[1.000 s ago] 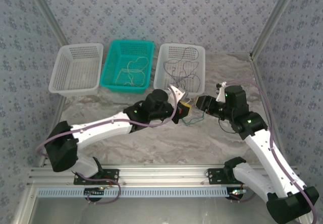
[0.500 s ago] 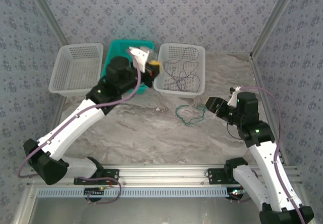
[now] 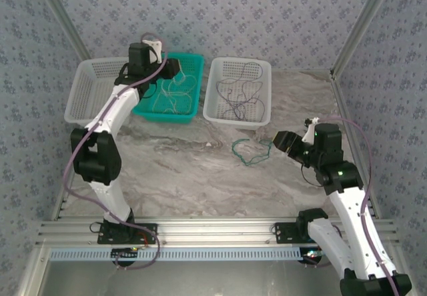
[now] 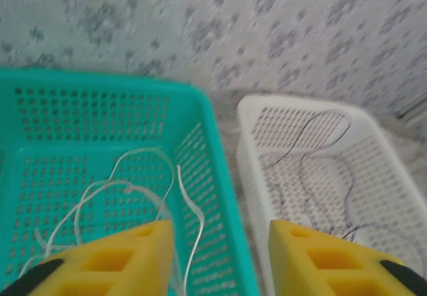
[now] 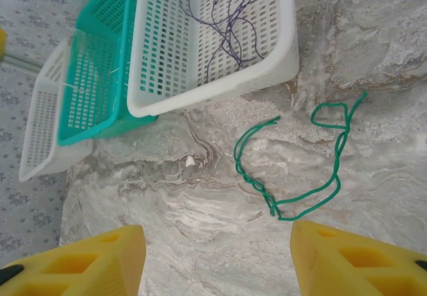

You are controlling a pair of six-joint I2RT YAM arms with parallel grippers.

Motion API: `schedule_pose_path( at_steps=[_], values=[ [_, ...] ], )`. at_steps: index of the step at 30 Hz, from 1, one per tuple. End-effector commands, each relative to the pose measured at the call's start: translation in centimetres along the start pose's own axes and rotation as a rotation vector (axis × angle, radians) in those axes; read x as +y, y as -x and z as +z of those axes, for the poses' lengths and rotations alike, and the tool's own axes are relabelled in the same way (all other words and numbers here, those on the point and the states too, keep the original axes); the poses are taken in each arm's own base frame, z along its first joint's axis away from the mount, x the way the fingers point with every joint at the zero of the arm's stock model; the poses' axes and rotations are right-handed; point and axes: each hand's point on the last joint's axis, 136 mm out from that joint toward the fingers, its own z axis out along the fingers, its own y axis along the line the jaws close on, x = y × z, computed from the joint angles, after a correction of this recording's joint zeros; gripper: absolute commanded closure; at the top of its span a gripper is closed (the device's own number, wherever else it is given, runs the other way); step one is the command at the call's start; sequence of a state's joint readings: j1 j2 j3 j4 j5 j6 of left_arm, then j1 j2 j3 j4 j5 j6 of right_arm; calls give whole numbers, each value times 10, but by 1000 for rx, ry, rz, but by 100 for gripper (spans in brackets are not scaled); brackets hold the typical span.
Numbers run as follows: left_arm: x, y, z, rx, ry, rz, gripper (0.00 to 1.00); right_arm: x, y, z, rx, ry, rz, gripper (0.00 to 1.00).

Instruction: Untangle the cables

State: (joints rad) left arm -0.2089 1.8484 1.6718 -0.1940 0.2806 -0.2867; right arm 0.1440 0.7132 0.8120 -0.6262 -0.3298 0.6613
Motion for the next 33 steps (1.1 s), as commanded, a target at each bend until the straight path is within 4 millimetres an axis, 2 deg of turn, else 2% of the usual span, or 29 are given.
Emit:
schedule_pose_path(
  at_steps=[1,4,7,10,14,17,21,22,24,26,28,33],
  values=[
    [-46,41,-42,-105,-108,-27,47,-5,-6,-2,15,-7,-10,39],
    [-79,45,-77,-176,-160,-11,40,-10,-8,6,17,-4,16,39],
    [-121,30,-112,-214,-218,53,34,-15,-10,17,28,0,43,39],
    [-159,1,-141,-227,-282,119,28,-24,-15,30,56,-16,88,39],
    [-205,-43,-176,-207,-396,223,13,-51,-33,54,123,-103,222,37],
    [-226,-77,-190,-186,-459,263,6,-65,-49,73,202,-142,311,37],
    [-236,-112,-193,-144,-494,274,1,-70,-66,100,280,-131,367,38],
    [-236,-119,-192,-131,-492,280,1,-72,-68,105,289,-134,368,44],
    [-237,-129,-190,-111,-493,284,1,-76,-72,114,303,-144,362,64],
    [-235,-136,-187,-89,-483,288,1,-80,-75,119,312,-162,363,76],
    [-234,-138,-186,-79,-473,290,1,-83,-77,121,316,-178,355,79],
    [-236,-136,-182,-82,-470,289,1,-91,-88,127,333,-198,349,79]
  ],
)
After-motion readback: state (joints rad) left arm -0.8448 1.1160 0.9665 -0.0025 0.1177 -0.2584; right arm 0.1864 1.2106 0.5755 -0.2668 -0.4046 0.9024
